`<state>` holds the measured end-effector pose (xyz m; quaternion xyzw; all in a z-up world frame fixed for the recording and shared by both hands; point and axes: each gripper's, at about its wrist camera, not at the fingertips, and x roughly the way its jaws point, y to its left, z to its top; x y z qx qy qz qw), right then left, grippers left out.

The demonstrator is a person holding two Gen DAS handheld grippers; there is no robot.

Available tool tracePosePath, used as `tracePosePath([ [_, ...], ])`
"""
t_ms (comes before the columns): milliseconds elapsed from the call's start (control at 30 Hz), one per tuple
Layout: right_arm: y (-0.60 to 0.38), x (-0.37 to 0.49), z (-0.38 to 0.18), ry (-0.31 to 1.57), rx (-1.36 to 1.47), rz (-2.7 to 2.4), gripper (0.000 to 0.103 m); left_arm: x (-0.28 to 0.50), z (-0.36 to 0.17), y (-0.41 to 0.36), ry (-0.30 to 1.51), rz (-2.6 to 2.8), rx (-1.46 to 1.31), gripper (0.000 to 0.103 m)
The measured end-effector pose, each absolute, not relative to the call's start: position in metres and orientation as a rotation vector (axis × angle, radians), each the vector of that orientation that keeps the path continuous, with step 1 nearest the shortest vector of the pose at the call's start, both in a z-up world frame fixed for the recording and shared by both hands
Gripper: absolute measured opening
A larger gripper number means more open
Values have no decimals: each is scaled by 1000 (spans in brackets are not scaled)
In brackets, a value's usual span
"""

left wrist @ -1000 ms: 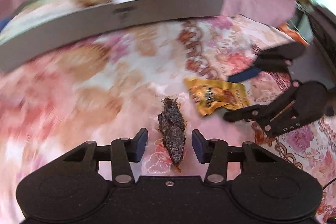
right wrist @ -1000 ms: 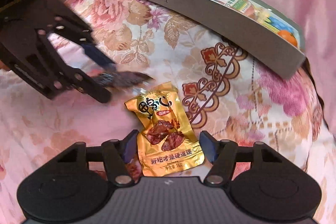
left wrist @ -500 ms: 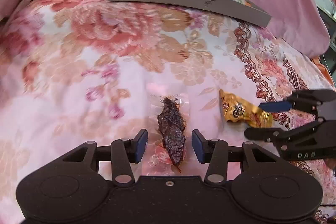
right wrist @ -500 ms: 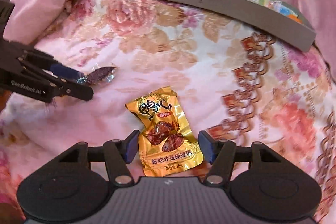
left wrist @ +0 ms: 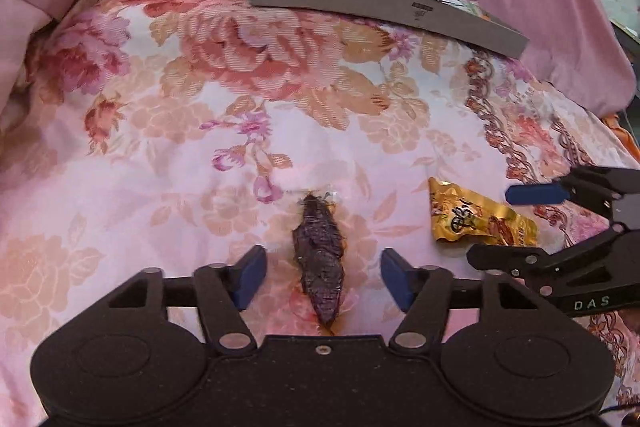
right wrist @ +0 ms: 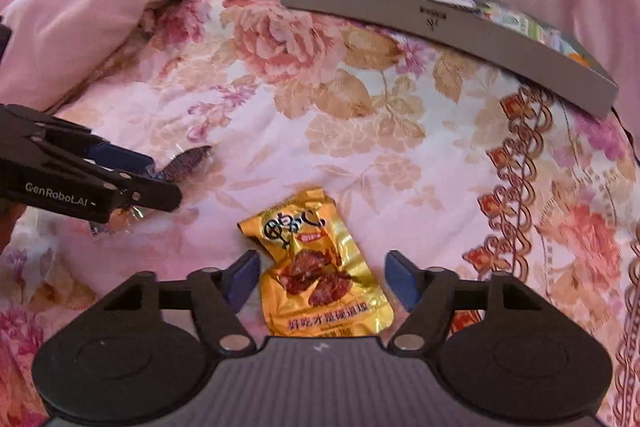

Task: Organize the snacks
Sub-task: 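Grasp the dark dried-meat stick with the left gripper while the right gripper grasps the yellow pouch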

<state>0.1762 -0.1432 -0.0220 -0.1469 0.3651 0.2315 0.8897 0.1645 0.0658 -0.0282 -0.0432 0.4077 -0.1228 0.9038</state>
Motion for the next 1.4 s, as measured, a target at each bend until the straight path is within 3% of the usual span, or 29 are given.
tracePosePath([
  [67,-146,177,-24,739,-313,492,84,164,-30,63,840,-286,-72,79],
  [167,-149,176,-29,706,-347,525,89,164,-32,60,833,-301,-34,80],
  [267,-152,181,-35,707,-337,548,89,164,-33,59,827,-291,-7,71],
  [400,-153,181,-37,700,-301,575,82,164,-33,61,821,-270,9,49],
  [533,-149,175,-37,686,-300,578,64,163,-32,64,824,-263,-26,48],
  [700,-144,170,-38,683,-246,507,61,158,-30,58,822,-288,-28,47],
  [933,-133,154,-38,641,-284,445,49,156,-29,57,815,-287,-35,47],
  [1300,-130,150,-39,634,-293,446,45,154,-28,62,795,-274,-108,47],
  [1400,-131,154,-39,646,-298,453,55,153,-28,64,783,-260,-130,47],
])
